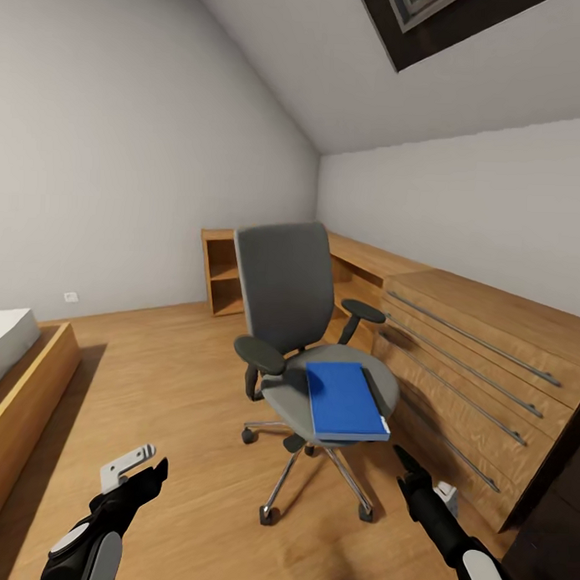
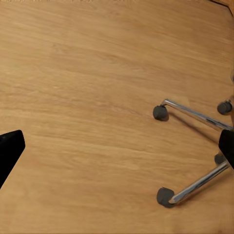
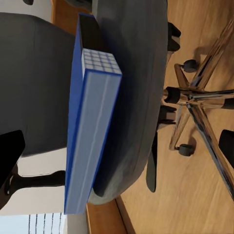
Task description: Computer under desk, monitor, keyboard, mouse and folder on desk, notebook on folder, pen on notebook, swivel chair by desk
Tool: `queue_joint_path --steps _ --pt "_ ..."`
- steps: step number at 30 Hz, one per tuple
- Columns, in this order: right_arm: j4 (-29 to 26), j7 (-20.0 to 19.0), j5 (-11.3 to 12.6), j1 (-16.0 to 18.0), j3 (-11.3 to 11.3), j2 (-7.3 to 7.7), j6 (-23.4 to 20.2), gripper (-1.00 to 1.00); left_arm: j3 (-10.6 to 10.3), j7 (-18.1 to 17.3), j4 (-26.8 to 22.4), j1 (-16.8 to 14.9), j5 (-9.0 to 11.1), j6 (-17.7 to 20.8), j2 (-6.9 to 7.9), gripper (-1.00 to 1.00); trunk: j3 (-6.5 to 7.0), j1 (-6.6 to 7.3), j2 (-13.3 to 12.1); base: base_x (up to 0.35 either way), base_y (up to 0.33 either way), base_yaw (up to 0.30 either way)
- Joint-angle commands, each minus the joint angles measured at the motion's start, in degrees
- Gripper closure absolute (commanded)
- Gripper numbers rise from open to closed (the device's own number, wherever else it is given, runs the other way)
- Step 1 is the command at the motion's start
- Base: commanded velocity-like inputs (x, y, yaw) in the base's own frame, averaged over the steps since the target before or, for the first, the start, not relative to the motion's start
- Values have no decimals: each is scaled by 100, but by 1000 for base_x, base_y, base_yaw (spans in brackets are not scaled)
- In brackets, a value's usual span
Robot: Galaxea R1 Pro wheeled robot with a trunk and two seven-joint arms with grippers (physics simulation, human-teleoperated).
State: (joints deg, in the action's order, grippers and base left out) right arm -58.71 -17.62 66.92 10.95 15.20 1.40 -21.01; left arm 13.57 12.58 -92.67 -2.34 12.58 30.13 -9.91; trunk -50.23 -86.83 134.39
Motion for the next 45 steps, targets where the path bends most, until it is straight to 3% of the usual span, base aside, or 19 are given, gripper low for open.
queue_joint_path --steps 1,29,45 --pt "0 -8 40 3 10 -3 -44 -100 4 37 -7 -4 61 26 -1 -100 -6 -2 2 266 77 0" --pt "-9 -9 31 3 9 0 -26 -100 -3 34 12 -4 42 24 6 -100 -6 -2 2 123 12 0" --pt "-9 -5 31 3 11 0 -26 -100 -3 34 12 -4 42 30 5 -100 -6 -2 2 23 0 0"
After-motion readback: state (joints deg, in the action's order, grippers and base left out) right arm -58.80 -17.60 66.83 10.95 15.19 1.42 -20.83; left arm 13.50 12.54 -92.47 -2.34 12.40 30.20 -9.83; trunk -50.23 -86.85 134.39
